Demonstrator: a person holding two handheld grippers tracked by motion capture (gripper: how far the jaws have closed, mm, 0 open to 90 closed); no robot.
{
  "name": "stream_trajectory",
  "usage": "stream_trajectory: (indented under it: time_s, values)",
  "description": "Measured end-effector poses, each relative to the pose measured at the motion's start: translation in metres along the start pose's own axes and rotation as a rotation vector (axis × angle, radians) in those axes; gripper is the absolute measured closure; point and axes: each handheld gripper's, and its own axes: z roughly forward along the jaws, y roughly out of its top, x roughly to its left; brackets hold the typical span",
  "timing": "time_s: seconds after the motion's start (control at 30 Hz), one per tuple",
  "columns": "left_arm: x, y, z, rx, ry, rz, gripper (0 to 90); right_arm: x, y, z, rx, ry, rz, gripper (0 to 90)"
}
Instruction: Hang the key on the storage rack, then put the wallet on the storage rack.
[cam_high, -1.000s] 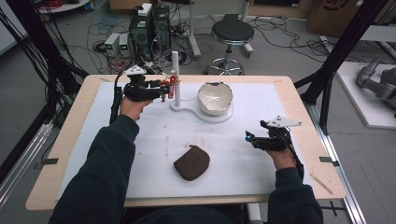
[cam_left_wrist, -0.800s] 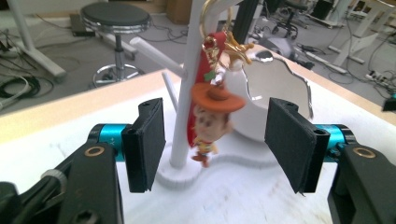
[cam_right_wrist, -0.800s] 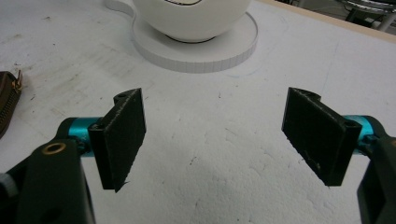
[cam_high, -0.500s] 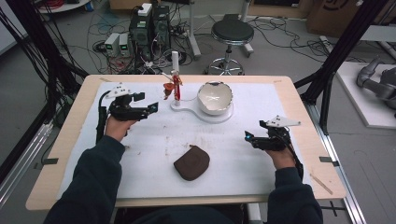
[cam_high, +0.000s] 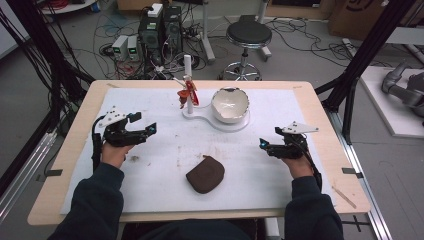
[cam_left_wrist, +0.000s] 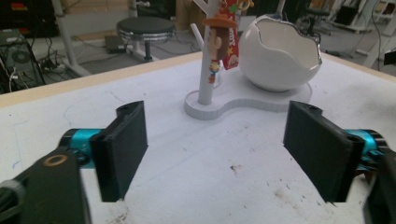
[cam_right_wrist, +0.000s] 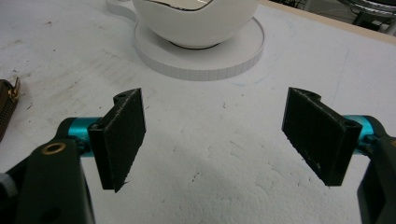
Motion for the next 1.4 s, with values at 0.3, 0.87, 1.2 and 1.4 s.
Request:
stream_trajectory:
  time_s: [0.3,0.87,1.2,1.4]
  values:
    - [0.003,-0.008,0.004,0.005,-0.005,-0.050,23.9,0.003,0.000,-0.005,-0.004,-0.005,-0.004,21.8]
    - [-0.010,-0.013,0.017,0.095,-0.126,-0.061,17.9,0.022,0.004,0.003,0.032,0.116,-0.009,21.9]
    - [-0.017,-0.015,0.020,0.102,-0.115,-0.028,18.8,0.051,0.010,0.023,0.063,0.248,-0.055,25.7]
    - [-0.021,-0.015,0.022,0.102,-0.126,-0.013,19.6,0.073,0.012,0.036,0.085,0.344,-0.067,26.3]
